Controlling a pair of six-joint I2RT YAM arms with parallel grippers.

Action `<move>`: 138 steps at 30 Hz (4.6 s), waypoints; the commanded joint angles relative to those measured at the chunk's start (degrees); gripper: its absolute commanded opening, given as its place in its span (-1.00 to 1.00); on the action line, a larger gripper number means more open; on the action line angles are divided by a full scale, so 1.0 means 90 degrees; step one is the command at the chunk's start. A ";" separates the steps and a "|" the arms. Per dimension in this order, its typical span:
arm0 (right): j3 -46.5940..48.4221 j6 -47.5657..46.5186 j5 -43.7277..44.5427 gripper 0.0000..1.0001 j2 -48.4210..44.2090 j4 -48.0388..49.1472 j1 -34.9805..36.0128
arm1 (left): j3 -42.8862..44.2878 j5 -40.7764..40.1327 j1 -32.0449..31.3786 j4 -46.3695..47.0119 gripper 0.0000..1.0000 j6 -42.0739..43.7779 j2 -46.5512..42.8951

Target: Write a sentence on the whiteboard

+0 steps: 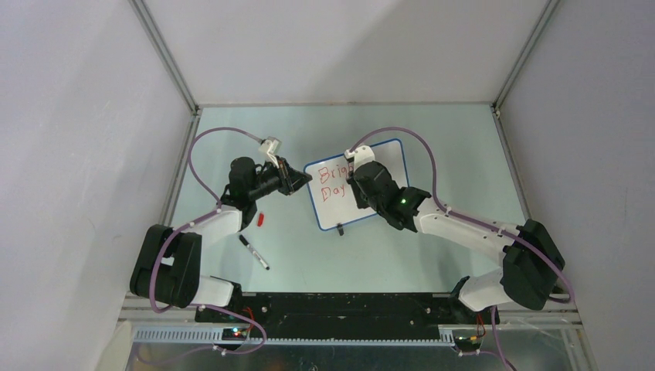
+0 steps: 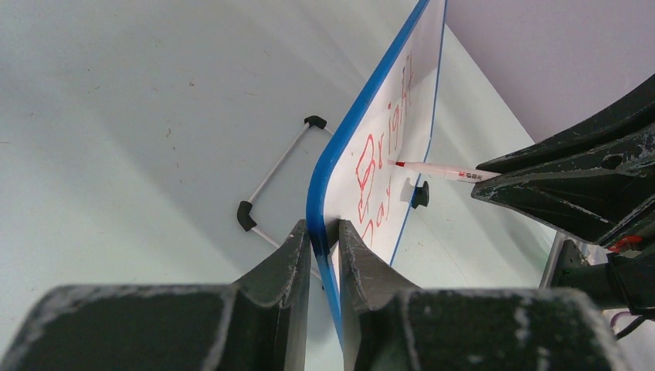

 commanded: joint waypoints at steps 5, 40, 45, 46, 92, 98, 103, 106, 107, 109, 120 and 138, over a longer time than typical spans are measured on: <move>0.0175 -0.0006 0.0083 -1.00 0.0148 0.0189 -0.0038 | 0.0143 -0.0040 -0.0054 -0.0126 -0.60 0.0256 -0.0121; 0.0174 -0.0022 -0.0063 -1.00 0.0106 -0.0237 -0.0010 | 0.0143 -0.0077 -0.0059 -0.0188 -0.60 0.0293 -0.0168; 0.0174 -0.0007 -0.0013 -1.00 0.0109 -0.0281 -0.0012 | 0.0135 -0.0085 -0.0056 -0.0201 -0.60 0.0307 -0.0181; 0.0172 -0.0013 0.0015 -1.00 0.0109 -0.0282 -0.0014 | 0.0134 -0.0081 -0.0055 -0.0203 -0.60 0.0303 -0.0182; 0.0093 -0.0053 -0.0032 -1.00 0.0132 -0.0215 0.0177 | 0.0133 -0.0083 -0.0051 -0.0200 -0.60 0.0302 -0.0187; 0.0092 -0.0095 -0.0069 -1.00 0.0135 -0.0143 0.0215 | 0.0133 -0.0085 -0.0056 -0.0204 -0.60 0.0307 -0.0191; 0.0091 -0.0092 -0.0087 -1.00 0.0077 -0.0115 0.0224 | 0.0133 -0.0084 -0.0052 -0.0204 -0.60 0.0315 -0.0189; 0.0089 -0.0061 -0.0120 -1.00 -0.0159 -0.0172 0.0219 | 0.0133 -0.0087 -0.0052 -0.0207 -0.60 0.0312 -0.0190; 0.0090 -0.0040 -0.0146 -1.00 -0.0212 -0.0193 0.0218 | 0.0136 -0.0095 -0.0051 -0.0212 -0.60 0.0312 -0.0191; 0.0090 -0.0031 -0.0163 -1.00 -0.0394 -0.0259 0.0232 | 0.0133 -0.0088 -0.0051 -0.0208 -0.60 0.0312 -0.0192; -0.0493 -0.0186 -0.0077 -1.00 -0.0905 0.0324 0.0475 | 0.0128 -0.0097 -0.0051 -0.0197 -0.60 0.0312 -0.0201; -0.1264 -0.0388 0.0424 -1.00 -0.1204 0.1367 0.0828 | 0.0104 -0.0090 -0.0056 -0.0204 -0.60 0.0312 -0.0238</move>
